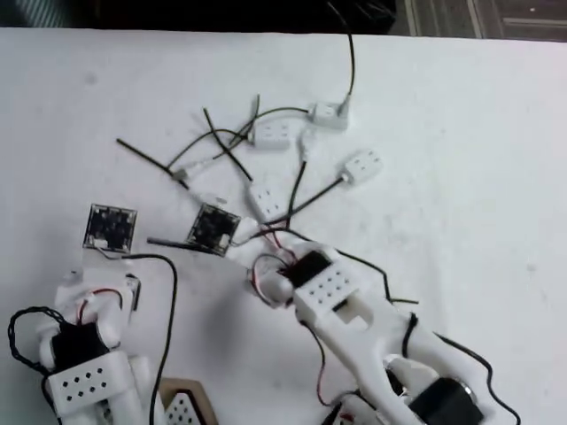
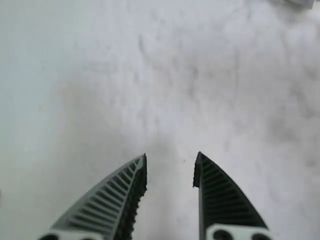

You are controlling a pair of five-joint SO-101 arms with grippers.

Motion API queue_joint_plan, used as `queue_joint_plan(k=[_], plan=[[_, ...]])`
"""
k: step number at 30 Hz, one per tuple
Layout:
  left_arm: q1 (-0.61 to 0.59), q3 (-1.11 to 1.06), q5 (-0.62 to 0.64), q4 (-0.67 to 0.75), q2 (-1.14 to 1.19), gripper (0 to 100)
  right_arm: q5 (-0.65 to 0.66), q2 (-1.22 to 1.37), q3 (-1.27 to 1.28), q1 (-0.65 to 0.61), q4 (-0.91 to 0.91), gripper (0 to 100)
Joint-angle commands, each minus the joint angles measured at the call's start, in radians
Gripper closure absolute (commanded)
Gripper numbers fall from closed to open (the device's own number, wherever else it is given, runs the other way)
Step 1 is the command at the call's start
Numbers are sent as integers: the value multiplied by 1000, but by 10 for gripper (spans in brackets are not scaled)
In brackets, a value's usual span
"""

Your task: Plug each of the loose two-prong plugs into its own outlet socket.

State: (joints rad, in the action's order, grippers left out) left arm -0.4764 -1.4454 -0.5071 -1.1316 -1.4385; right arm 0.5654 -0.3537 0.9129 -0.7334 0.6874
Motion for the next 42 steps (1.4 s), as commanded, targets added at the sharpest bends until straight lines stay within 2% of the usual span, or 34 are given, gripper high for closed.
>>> queue_joint_plan(k=[1, 10, 17, 21, 26, 31, 36, 42], plan=[[-8, 3, 9, 21, -8, 831, 3, 117, -83, 21, 13, 981], [-8, 3, 9, 23, -8, 831, 3, 105, -103, 28, 38, 981], [-8, 2, 9, 25, -8, 831, -6, -36, -103, 30, 179, 981], [-8, 2, 9, 26, -8, 831, -11, -134, -103, 24, 200, 981], [-2, 32, 21, 41, -8, 831, -130, -263, -112, -7, 199, 981], [2, 109, 189, 104, -8, 831, -206, -395, -112, -61, 200, 981], [140, 183, 324, 147, -8, 831, -259, -469, -112, -131, 202, 981], [377, 264, 473, 140, -8, 832, -315, -504, -112, -179, 202, 981]])
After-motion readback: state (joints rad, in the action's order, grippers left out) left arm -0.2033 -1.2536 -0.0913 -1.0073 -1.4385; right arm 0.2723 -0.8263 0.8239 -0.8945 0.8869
